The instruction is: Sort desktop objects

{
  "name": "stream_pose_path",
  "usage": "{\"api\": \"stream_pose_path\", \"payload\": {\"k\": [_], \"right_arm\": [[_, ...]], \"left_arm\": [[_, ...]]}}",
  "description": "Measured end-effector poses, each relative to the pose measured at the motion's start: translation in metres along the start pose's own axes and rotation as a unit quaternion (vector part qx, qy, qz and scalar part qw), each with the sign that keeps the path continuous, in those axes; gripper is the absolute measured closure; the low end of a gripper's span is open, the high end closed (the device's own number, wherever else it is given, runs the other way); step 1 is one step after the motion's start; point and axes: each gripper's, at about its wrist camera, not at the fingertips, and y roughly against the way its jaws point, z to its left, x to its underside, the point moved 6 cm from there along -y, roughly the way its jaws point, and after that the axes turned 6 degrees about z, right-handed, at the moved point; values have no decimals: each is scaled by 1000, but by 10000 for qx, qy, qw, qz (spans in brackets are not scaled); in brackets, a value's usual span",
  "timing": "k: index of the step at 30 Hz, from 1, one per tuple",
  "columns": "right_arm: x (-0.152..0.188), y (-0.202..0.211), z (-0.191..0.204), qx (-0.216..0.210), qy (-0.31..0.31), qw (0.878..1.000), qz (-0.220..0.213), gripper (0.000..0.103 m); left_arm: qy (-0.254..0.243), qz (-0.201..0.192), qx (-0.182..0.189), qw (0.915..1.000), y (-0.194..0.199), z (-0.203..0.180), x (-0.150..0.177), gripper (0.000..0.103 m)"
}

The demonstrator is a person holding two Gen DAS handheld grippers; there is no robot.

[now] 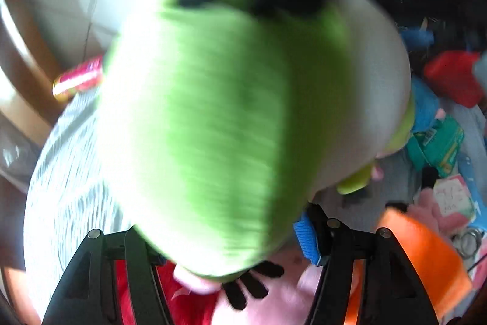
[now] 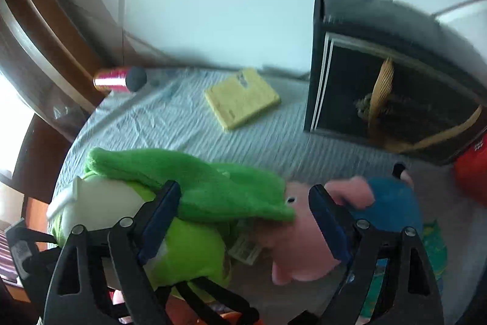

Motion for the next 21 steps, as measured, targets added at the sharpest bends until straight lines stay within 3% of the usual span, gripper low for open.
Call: {"api": "stream_pose_path", "payload": {"k": [4,7,12,15,17,21], "right_arm": [[44,-4,13,-151,77,9989,428,17],[83,2,30,-93,34,9988,486,17],[152,10,39,389,-238,9982,388,17],[196,16,41,836,-237,9949,514,16],[223,17,48,1162,-170,9917,519,15],[266,32,41,895,-691,9926,453,15]], "left_arm": [[251,89,-194,9995,25,29,38,40],[448,123,-301,9985,45,44,71,40],[600,124,-175,9980,70,42,122,40],[470,160,-83,9987,80,5,152,40],[348,144,-64,9993,84,-10,164,46],[96,158,57,9998,92,-30,187,45]]}}
